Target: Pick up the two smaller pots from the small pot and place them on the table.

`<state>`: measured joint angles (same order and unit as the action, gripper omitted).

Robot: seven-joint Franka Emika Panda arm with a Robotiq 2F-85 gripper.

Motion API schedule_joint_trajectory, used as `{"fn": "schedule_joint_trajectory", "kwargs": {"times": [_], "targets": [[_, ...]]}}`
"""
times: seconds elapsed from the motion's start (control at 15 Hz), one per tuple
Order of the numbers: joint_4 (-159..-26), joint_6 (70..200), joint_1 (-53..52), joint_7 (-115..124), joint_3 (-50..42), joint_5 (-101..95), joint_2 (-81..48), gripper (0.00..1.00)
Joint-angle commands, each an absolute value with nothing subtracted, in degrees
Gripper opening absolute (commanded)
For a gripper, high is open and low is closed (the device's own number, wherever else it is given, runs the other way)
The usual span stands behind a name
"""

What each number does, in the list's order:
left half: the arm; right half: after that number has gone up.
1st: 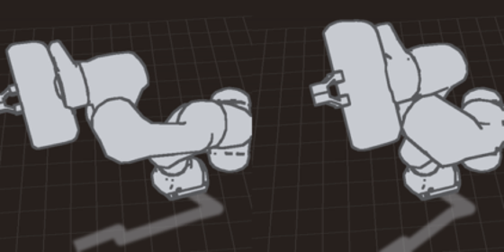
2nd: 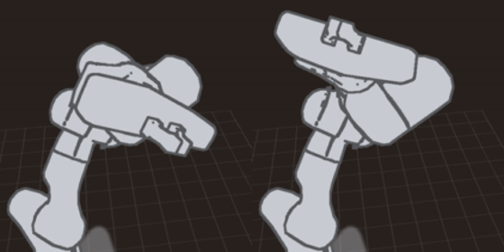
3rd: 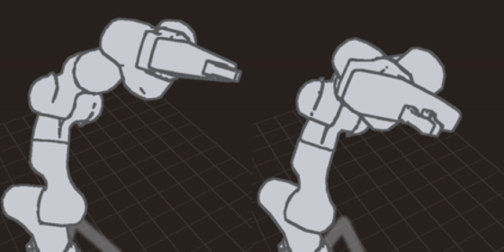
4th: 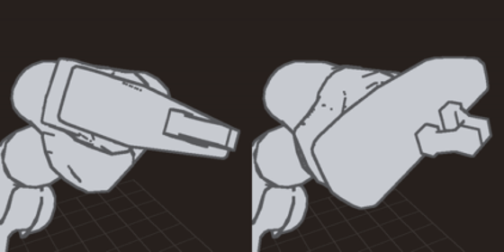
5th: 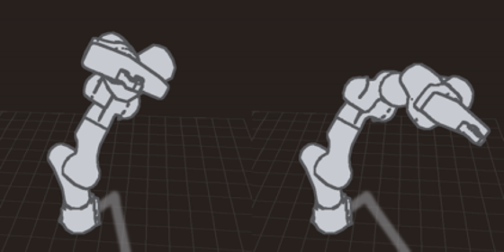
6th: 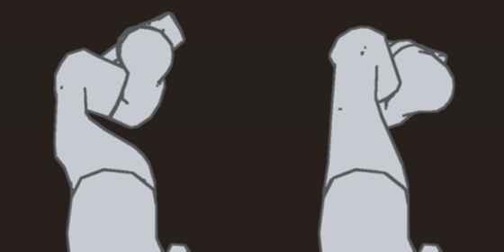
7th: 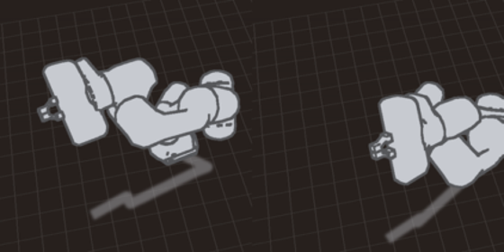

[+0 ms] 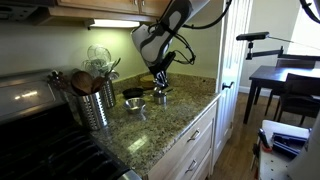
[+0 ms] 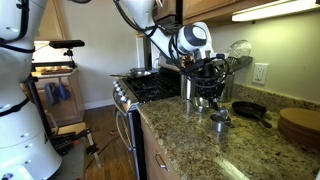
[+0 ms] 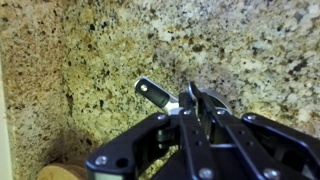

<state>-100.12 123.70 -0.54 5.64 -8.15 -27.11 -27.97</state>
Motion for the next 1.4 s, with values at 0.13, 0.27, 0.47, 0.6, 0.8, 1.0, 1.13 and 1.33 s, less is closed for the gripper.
{"fn": "schedule_joint_trajectory", "kwargs": {"times": [0.13, 0.27, 0.47, 0.6, 0.8, 1.0, 1.13, 1.33], "targets": [[-105.1, 122.2, -4.3, 10.3, -8.8, -33.1, -22.6, 0.09], [-106.5, 121.9, -5.6, 11.0, -8.1, -34.7, -21.3, 0.09], [-108.6, 120.4, -7.1, 11.5, -6.5, -35.9, -19.8, 0.09], [-110.1, 119.2, -7.8, 11.8, -5.4, -36.1, -19.1, 0.09], [-112.4, 117.8, -8.5, 12.8, -4.0, -36.9, -18.5, 0.09], [-114.2, 117.1, -8.8, 14.4, -3.6, -39.0, -18.3, 0.09], [-115.2, 116.8, -8.8, 16.1, -3.6, -41.5, -18.4, 0.09], [-116.2, 116.7, -8.6, 18.4, -3.3, -44.2, -19.0, 0.09]]}}
